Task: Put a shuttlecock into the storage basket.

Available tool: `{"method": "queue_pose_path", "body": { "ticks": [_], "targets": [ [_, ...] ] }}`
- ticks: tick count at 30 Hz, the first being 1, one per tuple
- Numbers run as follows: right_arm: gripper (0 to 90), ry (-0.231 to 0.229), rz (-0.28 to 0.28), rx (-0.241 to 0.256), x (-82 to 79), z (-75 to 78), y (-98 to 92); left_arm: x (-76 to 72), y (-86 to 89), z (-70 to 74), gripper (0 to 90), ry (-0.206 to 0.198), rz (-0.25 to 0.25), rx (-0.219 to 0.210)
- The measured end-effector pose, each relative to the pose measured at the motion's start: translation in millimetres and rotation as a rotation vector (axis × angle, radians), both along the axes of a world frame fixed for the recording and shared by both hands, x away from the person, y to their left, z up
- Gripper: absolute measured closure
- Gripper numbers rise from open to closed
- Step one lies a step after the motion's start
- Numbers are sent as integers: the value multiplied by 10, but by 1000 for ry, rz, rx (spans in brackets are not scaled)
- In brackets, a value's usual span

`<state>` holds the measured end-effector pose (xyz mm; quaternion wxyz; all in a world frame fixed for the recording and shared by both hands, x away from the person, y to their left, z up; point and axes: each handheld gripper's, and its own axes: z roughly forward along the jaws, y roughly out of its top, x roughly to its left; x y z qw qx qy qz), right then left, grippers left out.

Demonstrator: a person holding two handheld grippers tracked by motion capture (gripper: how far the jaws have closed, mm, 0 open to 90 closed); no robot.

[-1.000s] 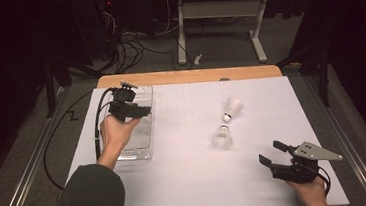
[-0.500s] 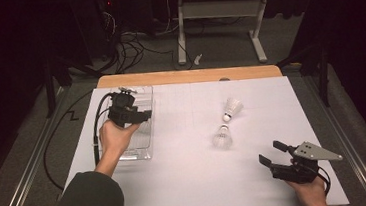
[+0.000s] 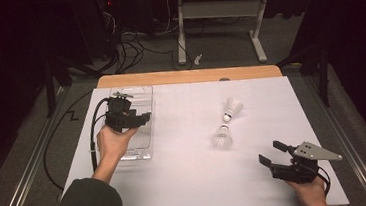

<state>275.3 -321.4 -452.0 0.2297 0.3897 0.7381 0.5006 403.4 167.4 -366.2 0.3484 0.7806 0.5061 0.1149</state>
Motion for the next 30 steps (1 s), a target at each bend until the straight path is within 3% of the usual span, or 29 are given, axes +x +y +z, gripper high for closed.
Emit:
{"method": "queue_pose_path", "body": {
  "ticks": [30],
  "targets": [
    [247,0,-4,3,0,0,-2,-238,29,-95,401,-71,-3,-14]
  ]
}}
